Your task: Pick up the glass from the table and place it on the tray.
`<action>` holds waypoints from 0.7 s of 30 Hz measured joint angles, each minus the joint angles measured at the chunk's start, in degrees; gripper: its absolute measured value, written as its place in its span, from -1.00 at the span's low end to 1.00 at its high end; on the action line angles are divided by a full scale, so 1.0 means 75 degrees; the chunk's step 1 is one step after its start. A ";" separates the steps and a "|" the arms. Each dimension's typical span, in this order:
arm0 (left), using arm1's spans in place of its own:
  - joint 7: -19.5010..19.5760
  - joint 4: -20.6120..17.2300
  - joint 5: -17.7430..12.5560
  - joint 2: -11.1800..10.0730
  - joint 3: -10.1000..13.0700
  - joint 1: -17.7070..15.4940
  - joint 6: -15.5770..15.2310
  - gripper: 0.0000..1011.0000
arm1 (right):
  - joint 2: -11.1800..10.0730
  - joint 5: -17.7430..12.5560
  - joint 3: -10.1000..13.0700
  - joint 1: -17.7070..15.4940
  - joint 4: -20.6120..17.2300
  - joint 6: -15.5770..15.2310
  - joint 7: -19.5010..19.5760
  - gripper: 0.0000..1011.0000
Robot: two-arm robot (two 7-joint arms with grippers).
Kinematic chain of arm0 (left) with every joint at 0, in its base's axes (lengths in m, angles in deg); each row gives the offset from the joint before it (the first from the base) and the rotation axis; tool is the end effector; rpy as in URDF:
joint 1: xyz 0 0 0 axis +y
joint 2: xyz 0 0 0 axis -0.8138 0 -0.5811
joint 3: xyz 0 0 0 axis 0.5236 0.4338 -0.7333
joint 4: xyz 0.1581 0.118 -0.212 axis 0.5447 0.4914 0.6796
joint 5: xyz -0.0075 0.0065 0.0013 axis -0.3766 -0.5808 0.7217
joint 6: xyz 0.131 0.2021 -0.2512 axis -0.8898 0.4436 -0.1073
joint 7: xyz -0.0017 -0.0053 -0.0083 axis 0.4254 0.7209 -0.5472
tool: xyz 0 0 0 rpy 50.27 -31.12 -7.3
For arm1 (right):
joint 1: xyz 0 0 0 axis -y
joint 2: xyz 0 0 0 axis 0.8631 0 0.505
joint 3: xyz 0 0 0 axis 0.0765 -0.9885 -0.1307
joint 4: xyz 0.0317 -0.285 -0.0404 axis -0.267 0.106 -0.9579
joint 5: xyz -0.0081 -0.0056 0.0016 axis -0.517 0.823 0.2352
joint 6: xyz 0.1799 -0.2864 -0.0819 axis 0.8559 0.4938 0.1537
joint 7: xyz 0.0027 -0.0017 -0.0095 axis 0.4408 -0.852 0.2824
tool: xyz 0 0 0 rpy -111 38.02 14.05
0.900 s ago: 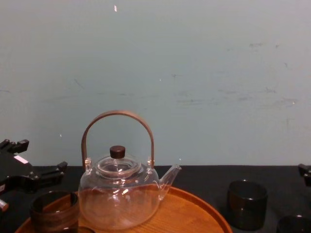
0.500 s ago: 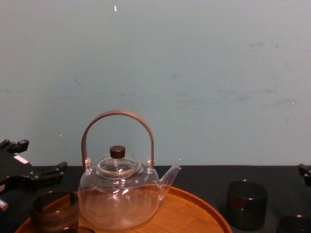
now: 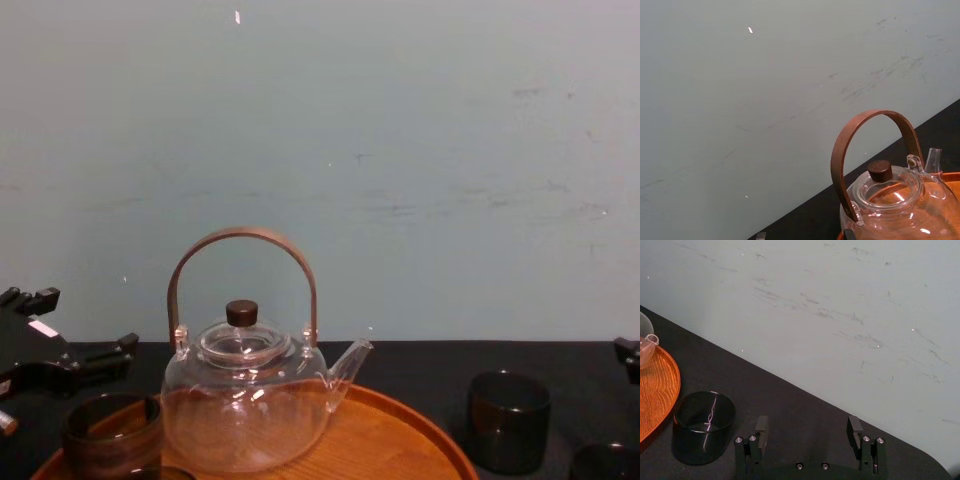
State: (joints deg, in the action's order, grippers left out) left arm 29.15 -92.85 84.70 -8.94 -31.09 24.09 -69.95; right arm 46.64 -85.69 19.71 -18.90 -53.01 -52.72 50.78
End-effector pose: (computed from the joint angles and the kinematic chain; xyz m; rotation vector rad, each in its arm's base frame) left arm 0.3951 0.0719 -0.3092 0.3045 -0.2850 1.2480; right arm 0.3950 -0.0719 -0.3092 -0.3043 -0.2850 -1.2479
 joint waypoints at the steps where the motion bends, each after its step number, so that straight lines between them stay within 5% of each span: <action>1: -0.0001 0.0000 0.0000 0.0000 0.0000 0.0000 0.0000 0.98 | 0.0000 0.0000 0.0000 0.0000 0.0000 0.0000 0.0000 0.98; 21: 0.0000 0.0000 0.0000 0.0000 0.0000 0.0000 0.0000 0.98 | 0.0000 0.0000 0.0000 0.0000 0.0000 0.0000 0.0000 0.98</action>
State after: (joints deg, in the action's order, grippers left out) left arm 29.15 -92.85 84.70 -8.94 -31.09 24.09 -69.94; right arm 46.64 -85.68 19.71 -18.90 -53.01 -52.72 50.78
